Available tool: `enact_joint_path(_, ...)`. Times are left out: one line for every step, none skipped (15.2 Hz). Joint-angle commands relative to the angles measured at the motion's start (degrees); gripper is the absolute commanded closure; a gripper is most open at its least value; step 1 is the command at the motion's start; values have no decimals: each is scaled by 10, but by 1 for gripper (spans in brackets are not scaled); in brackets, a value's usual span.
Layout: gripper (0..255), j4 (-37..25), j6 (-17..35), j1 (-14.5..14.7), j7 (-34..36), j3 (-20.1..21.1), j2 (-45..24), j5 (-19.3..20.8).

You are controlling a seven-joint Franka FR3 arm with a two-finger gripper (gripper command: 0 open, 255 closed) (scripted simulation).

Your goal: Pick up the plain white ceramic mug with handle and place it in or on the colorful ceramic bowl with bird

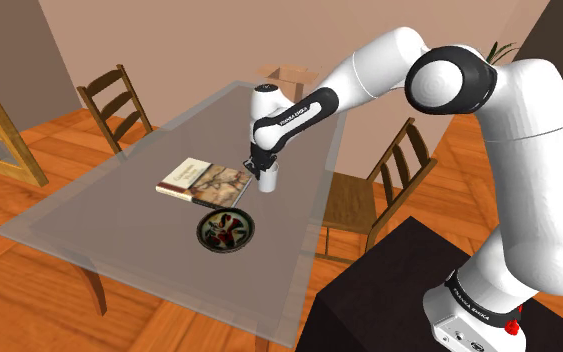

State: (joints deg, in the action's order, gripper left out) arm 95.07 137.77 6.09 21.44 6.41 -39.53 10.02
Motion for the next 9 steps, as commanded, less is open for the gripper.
enact_joint_path(255,1,-10,-1,-2,2,11,-2)
enact_joint_path(255,2,-15,-2,-3,2,16,-3)
enact_joint_path(255,2,-20,-2,-4,3,21,-4)
enact_joint_path(255,1,-25,-3,-4,4,26,-5)
enact_joint_path(255,1,-30,-3,-5,4,32,-5)
enact_joint_path(255,1,-35,-4,-6,5,36,-6)
enact_joint_path(255,1,-41,-4,-7,6,41,-7)
enact_joint_path(255,0,-46,-4,-7,6,46,-8)
enact_joint_path(255,-1,-51,-5,-8,7,50,-9)
